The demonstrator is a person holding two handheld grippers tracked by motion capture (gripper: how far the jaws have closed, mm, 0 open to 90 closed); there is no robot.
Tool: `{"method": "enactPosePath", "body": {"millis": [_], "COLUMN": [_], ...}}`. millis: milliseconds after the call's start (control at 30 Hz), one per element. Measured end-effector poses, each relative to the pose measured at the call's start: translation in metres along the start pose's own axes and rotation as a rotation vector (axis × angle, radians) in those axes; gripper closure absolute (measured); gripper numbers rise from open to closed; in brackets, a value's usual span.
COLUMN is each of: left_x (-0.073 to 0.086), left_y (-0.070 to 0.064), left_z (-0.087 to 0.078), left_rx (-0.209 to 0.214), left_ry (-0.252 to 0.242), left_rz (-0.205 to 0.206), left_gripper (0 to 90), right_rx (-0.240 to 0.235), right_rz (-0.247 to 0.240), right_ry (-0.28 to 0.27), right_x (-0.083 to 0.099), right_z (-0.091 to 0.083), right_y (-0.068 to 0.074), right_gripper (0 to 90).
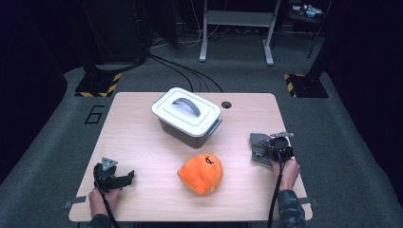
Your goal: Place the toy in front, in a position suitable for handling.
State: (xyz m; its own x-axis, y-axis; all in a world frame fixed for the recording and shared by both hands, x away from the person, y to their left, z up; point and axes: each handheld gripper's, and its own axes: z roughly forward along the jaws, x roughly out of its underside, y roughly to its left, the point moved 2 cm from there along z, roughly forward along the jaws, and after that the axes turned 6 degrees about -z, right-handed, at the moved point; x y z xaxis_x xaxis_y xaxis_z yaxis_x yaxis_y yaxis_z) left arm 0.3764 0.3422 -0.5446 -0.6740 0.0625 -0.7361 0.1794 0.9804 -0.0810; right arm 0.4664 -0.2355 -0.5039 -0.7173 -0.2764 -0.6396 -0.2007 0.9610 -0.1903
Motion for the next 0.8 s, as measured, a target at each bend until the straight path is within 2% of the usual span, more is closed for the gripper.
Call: {"method": "enactPosePath", "body": {"millis": [133,267,367,600,800], "left_x": [0.000,0.000,0.000,0.000,0.000], "left_y": [0.000,0.000,0.000,0.000,0.000], "left_z": [0.000,0.000,0.001,0.001,0.000], "left_rx": [-0.004,-0.005,-0.008,-0.008,-0.003], "left_ry": [-0.008,-0.007,-0.013,-0.013,-0.007], "left_rz": [0.001,0.000,0.000,0.001,-0.001], "left_gripper": [10.9,10.9,10.9,10.9,10.9], "right_rx": [0.000,-0.019,-0.034,-0.070,-0.118], "right_rz": [-0.001,0.008,0.011,0.036,0.045], "right_ry": [-0.010,-0.022,-0.051,-0.084,-0.111], "right_x": [0.001,0.002,0.003,0.011,0.030], "right_z": [0.000,-0.006,-0.017,-0.035,-0.051], "right_y": [-0.001,-0.002,-0.004,-0.005,0.001], "right_gripper": [52.7,35.3,24.4,13.6,7.7]}}
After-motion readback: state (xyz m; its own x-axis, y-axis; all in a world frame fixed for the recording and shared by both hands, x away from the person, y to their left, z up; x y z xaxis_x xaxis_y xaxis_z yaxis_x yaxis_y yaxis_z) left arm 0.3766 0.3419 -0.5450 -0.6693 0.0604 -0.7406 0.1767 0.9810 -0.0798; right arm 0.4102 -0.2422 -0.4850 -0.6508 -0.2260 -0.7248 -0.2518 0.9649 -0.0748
